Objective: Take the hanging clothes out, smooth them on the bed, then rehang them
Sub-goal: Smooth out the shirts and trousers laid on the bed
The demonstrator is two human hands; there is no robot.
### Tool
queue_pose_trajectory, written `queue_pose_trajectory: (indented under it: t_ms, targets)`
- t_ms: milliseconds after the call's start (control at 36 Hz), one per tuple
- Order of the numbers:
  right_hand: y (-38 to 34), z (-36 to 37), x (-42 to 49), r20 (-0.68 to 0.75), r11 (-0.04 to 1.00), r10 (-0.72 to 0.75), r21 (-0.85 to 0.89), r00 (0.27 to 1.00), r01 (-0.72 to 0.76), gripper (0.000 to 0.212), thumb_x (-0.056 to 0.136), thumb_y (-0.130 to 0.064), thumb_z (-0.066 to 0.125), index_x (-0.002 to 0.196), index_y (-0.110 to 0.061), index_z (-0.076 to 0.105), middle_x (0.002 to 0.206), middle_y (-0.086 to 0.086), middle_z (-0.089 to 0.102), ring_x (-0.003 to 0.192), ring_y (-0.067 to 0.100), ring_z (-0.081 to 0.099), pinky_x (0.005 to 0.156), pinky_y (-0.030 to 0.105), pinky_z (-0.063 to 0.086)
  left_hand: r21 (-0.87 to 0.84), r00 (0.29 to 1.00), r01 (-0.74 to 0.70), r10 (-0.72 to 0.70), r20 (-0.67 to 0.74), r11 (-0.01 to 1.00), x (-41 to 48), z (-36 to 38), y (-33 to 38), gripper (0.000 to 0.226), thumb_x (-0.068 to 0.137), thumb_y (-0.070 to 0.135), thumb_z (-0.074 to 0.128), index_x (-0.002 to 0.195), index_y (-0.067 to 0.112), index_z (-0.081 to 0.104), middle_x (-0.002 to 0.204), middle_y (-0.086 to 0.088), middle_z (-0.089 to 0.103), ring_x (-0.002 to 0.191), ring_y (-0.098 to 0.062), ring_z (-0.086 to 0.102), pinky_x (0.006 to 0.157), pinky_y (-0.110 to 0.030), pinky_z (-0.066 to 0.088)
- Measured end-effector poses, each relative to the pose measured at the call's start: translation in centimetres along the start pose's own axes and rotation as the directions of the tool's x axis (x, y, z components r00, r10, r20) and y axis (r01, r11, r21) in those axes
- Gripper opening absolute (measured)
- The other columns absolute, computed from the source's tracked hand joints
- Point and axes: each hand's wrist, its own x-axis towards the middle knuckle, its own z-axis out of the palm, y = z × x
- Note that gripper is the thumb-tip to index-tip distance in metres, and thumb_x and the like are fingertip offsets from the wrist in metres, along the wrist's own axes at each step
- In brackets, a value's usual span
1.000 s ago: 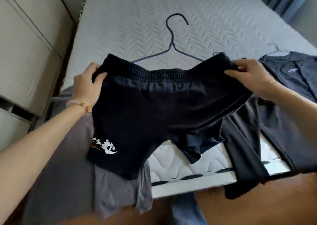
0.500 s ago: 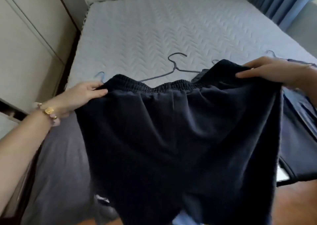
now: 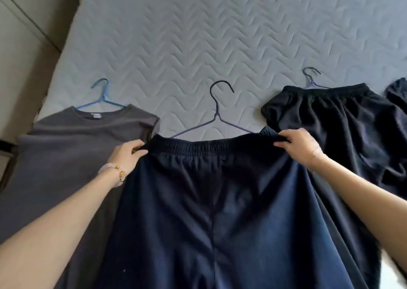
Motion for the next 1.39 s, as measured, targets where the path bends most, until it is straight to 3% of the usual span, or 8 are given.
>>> queue_pose_trajectory:
  t_ms: [167, 278, 444, 639, 833, 917, 1111, 1389]
  targets:
    - [-1.6, -1.6, 6.4, -0.160, 0.997, -0.021, -0.082, 0.987, 0.007, 0.029, 0.087, -0.031, 0.060, 0.111, -0.018, 0.066, 0.110, 0.017, 0.066, 0.108, 0.036, 0.055, 0.087, 0.041, 0.044, 0.094, 0.985, -0.033, 0.048, -0.165, 0.995, 6.3, 0.2, 3.7, 0.020, 0.091, 0.027, 0.057, 0.103, 0.014, 0.066, 0.106, -0.011, 0.069, 0.101, -0.032, 0.062, 0.084, -0.039, 0.049]
    - [-3.3, -3.3, 10.7, -0.222, 1.000, 0.013, -0.006, 0.975, -0.015, 0.024, 0.088, -0.021, 0.057, 0.108, -0.011, 0.065, 0.111, 0.017, 0.065, 0.106, 0.038, 0.057, 0.083, 0.038, 0.042, -0.128, 0.970, 0.007, -0.038, -0.242, 0.992, 10.6, 0.1, 5.7, 0.022, 0.090, 0.016, 0.057, 0.109, 0.006, 0.064, 0.106, -0.021, 0.068, 0.078, -0.024, 0.070, 0.082, -0.043, 0.054]
    - [-2.4, -1.4, 11.6, -0.026, 0.976, 0.035, 0.214, 0.999, -0.029, 0.056, 0.086, -0.011, 0.057, 0.139, -0.013, 0.041, 0.136, 0.013, 0.051, 0.122, 0.030, 0.051, 0.103, 0.032, 0.037, -0.262, 0.995, 0.082, -0.095, -0.038, 0.961, 10.0, 1.0, 6.2, 0.053, 0.092, 0.006, 0.054, 0.141, 0.004, 0.035, 0.144, -0.013, 0.043, 0.129, -0.026, 0.047, 0.106, -0.030, 0.035]
    - [2.6, 4.1, 1.9, -0.003, 0.965, 0.059, 0.255, 0.998, -0.056, 0.050, 0.082, 0.001, 0.056, 0.131, -0.007, 0.050, 0.130, 0.013, 0.058, 0.122, 0.026, 0.054, 0.106, 0.031, 0.036, -0.221, 0.962, 0.273, -0.268, 0.053, 0.936, -0.3, 3.6, -2.7, 0.048, 0.089, 0.002, 0.059, 0.134, 0.005, 0.046, 0.136, -0.018, 0.051, 0.125, -0.032, 0.049, 0.106, -0.037, 0.036]
    - [8.2, 6.2, -8.0, -0.080, 0.925, 0.281, 0.287, 0.956, -0.248, 0.052, 0.083, -0.001, 0.061, 0.132, -0.011, 0.049, 0.125, 0.013, 0.057, 0.113, 0.025, 0.056, 0.095, 0.027, 0.041, -0.164, 0.807, 0.587, -0.557, 0.197, 0.792, -12.2, 5.5, -9.7, 0.055, 0.085, 0.018, 0.068, 0.133, 0.007, 0.045, 0.135, -0.019, 0.050, 0.119, -0.034, 0.052, 0.099, -0.041, 0.042]
    - [10.2, 6.5, -10.8, -0.094, 0.902, 0.385, 0.250, 0.918, -0.352, 0.053, 0.080, -0.007, 0.068, 0.130, -0.007, 0.051, 0.126, 0.018, 0.053, 0.113, 0.032, 0.054, 0.098, 0.038, 0.041, -0.151, 0.771, 0.622, -0.568, 0.288, 0.768, -15.6, 5.9, -12.2, 0.028, 0.085, 0.020, 0.068, 0.108, 0.007, 0.059, 0.116, -0.015, 0.065, 0.106, -0.029, 0.060, 0.091, -0.039, 0.046]
    - [13.5, 7.1, -17.3, 0.057, 0.709, 0.668, 0.253, 0.742, -0.658, 0.048, 0.080, -0.028, 0.071, 0.122, -0.008, 0.057, 0.120, 0.017, 0.063, 0.111, 0.034, 0.058, 0.093, 0.042, 0.044, -0.040, 0.725, 0.686, -0.678, 0.124, 0.726, -19.8, 6.5, -19.2, 0.016, 0.085, 0.023, 0.068, 0.087, 0.007, 0.064, 0.102, -0.023, 0.069, 0.092, -0.039, 0.064, 0.084, -0.051, 0.053]
    - [11.7, 6.2, -23.5, -0.090, 0.759, 0.602, 0.373, 0.793, -0.534, 0.024, 0.091, -0.021, 0.055, 0.105, -0.004, 0.067, 0.102, 0.018, 0.069, 0.100, 0.033, 0.060, 0.072, 0.031, 0.036, -0.045, 0.739, 0.653, -0.649, -0.181, 0.756, -22.8, 8.6, -9.6, 0.044, 0.080, 0.006, 0.066, 0.122, -0.001, 0.053, 0.126, -0.033, 0.046, 0.115, -0.049, 0.046, 0.094, -0.055, 0.043]
